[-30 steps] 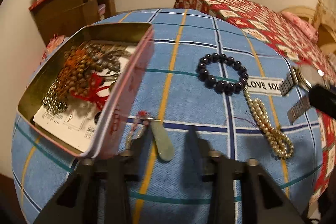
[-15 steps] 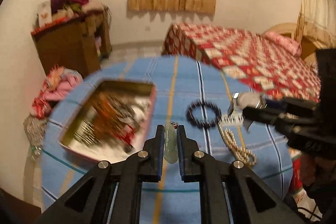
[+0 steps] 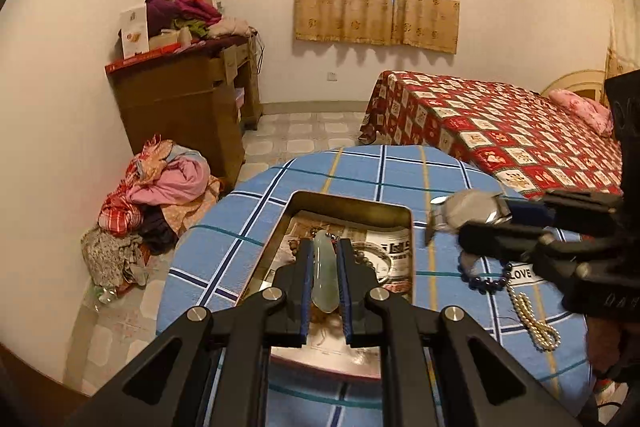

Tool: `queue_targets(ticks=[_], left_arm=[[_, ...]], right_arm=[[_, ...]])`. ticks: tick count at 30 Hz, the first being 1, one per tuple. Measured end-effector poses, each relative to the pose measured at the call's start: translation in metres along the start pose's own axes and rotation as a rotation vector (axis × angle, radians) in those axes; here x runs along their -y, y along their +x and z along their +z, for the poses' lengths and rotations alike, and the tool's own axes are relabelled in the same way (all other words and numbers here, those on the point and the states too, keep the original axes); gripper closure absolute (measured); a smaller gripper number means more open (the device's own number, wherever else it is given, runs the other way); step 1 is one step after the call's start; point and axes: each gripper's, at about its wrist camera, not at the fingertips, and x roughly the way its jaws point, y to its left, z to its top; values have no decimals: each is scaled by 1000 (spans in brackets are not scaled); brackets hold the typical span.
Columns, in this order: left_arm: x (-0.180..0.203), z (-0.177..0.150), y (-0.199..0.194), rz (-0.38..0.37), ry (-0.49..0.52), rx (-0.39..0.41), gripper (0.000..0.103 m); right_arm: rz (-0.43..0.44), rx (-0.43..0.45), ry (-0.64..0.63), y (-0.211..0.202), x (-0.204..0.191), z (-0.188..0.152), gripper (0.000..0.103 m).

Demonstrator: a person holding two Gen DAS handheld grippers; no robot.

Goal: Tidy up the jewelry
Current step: 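Carry the watch and jade pendant into the tin and open both grippers, then grasp the pearl necklace with the right gripper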

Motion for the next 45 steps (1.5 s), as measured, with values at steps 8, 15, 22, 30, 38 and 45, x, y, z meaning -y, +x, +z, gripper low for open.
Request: queue_targets(ticks=[8, 15, 22, 30, 38, 45], left_arm=[[-1, -16, 25, 21, 33, -50, 92], [4, -30, 34, 56, 68, -105, 89], [5, -31, 27, 109, 72, -71, 39], [10, -31, 29, 125, 84, -85, 39], [32, -30, 33, 103, 94, -90, 38], [69, -36, 32, 52, 110, -103, 37]], right_arm=[[14, -68, 27, 46, 6, -13, 70], [-30, -95, 19, 54, 9, -22, 64], [-53, -66, 11, 36, 5, -22, 42], [-127, -66, -8, 13, 13, -35, 36], [-213, -89, 90, -25, 48, -69, 30], [-306, -99, 192, -58, 77, -103, 28]])
